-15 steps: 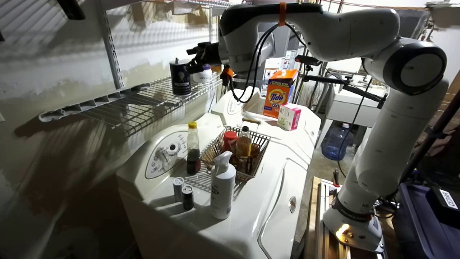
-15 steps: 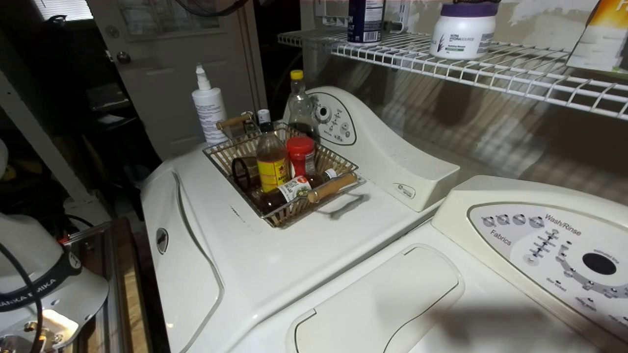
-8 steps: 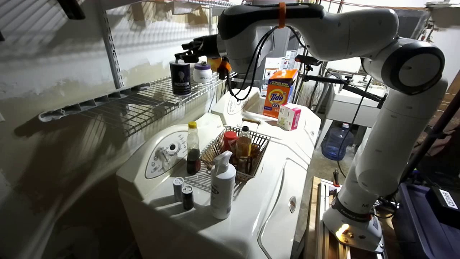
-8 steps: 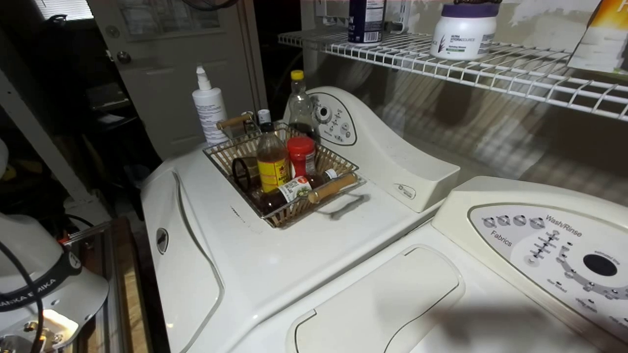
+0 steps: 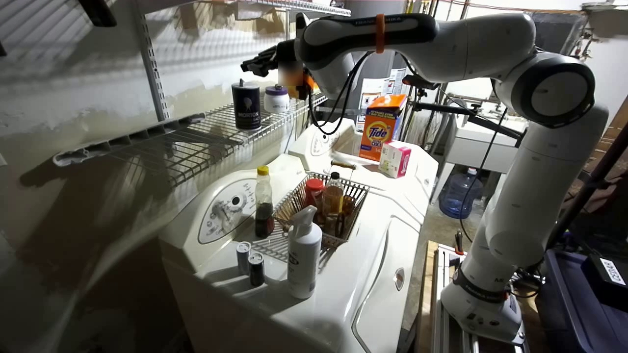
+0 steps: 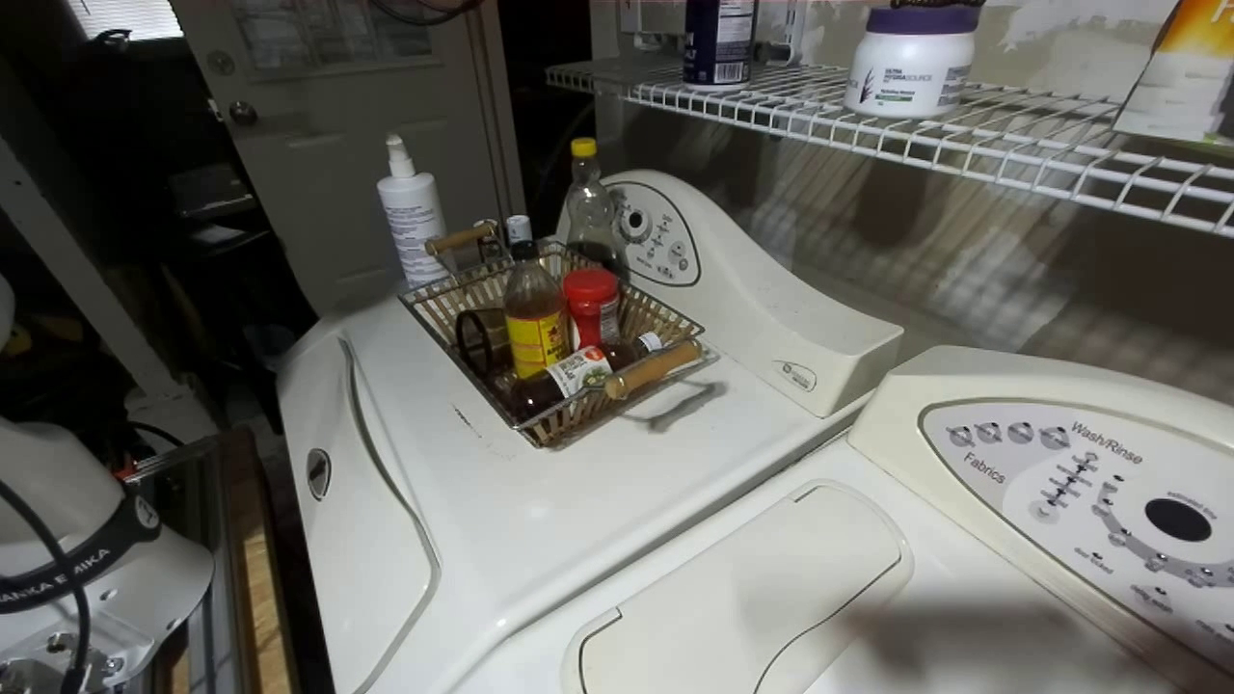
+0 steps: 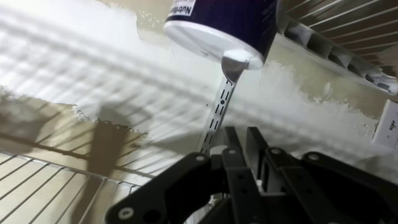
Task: Close the lid on the black and white container on the left side of the bottom shelf.
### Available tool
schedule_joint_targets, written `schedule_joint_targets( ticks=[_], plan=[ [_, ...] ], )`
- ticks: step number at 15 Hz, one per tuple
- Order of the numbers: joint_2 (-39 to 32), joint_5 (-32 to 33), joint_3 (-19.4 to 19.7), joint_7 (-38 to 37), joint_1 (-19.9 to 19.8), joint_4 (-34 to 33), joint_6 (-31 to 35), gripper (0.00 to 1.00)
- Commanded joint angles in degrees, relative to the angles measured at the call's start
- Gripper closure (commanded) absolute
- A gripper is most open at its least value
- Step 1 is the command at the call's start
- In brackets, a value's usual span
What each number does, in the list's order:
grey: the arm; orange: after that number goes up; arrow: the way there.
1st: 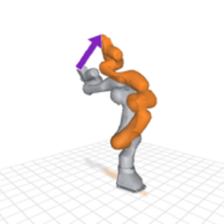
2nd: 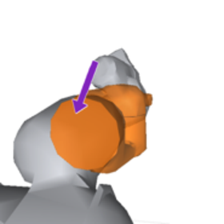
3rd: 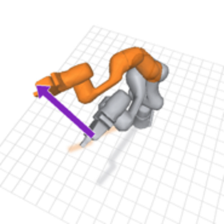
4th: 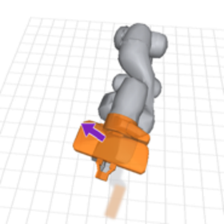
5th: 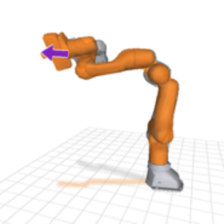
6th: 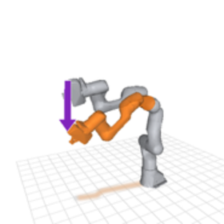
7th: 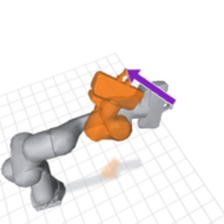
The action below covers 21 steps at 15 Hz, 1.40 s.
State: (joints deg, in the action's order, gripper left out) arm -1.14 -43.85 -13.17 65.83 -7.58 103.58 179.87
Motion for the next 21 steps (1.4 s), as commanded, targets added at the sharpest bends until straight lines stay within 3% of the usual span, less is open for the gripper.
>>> schedule_joint_targets(
  ticks=[1, 4, 9, 17, 21],
  plan=[
    [-2.1, 15.0, 6.1, -15.6, 3.5, -5.1, -7.3, 1.00],
    [-3.6, 25.8, 6.3, -26.6, 3.2, -11.0, -14.0, 1.00],
    [-6.6, 35.3, 6.2, -37.1, 3.9, -19.5, -25.6, 1.00],
    [-11.7, 44.9, 9.2, -46.2, 7.2, -28.7, -38.1, 1.00],
    [-13.2, 48.5, 9.7, -47.8, 7.4, -31.0, -40.3, 1.00]
  ],
)
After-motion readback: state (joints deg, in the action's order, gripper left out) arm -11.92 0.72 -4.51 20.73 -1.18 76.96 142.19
